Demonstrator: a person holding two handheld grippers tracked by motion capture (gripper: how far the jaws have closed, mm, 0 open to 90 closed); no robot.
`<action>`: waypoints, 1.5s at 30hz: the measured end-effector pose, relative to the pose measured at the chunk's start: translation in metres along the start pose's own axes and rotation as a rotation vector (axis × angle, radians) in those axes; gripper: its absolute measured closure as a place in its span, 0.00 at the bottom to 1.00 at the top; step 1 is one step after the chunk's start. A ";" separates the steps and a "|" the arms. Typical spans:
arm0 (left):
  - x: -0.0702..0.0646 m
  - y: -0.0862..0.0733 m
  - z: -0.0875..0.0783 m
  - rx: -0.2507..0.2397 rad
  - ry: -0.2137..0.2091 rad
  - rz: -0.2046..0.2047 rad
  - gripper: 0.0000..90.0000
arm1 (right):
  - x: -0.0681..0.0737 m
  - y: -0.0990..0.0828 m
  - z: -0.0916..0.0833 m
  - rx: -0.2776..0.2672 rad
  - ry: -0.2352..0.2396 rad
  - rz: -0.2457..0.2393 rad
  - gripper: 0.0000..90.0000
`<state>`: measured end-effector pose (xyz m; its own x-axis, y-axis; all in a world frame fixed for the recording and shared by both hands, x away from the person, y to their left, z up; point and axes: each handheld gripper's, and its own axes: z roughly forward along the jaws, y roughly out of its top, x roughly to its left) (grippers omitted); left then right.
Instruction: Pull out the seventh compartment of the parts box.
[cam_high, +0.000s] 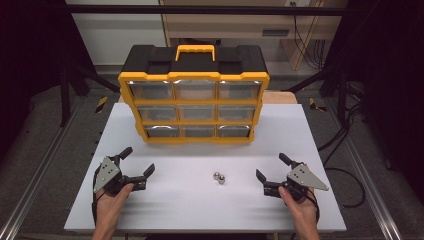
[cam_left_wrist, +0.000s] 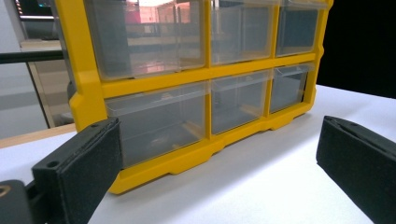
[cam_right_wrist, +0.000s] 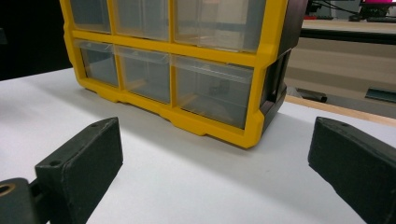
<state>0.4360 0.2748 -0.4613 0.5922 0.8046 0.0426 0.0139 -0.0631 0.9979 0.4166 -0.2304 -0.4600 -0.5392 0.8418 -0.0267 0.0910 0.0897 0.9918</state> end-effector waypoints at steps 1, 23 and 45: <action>0.000 0.000 0.000 0.001 0.002 0.001 0.00 | 0.000 0.000 -0.001 0.006 -0.006 0.001 0.04; -0.009 0.011 0.013 0.062 0.039 0.105 0.02 | 0.000 0.000 -0.003 0.013 -0.019 0.012 0.05; -0.025 0.042 0.070 0.305 0.009 0.553 0.04 | 0.003 -0.002 -0.001 0.041 -0.013 -0.004 0.05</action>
<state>0.4779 0.2111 -0.4239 0.5703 0.6100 0.5501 -0.0627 -0.6355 0.7696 0.4143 -0.2287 -0.4619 -0.5286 0.8482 -0.0322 0.1235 0.1144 0.9857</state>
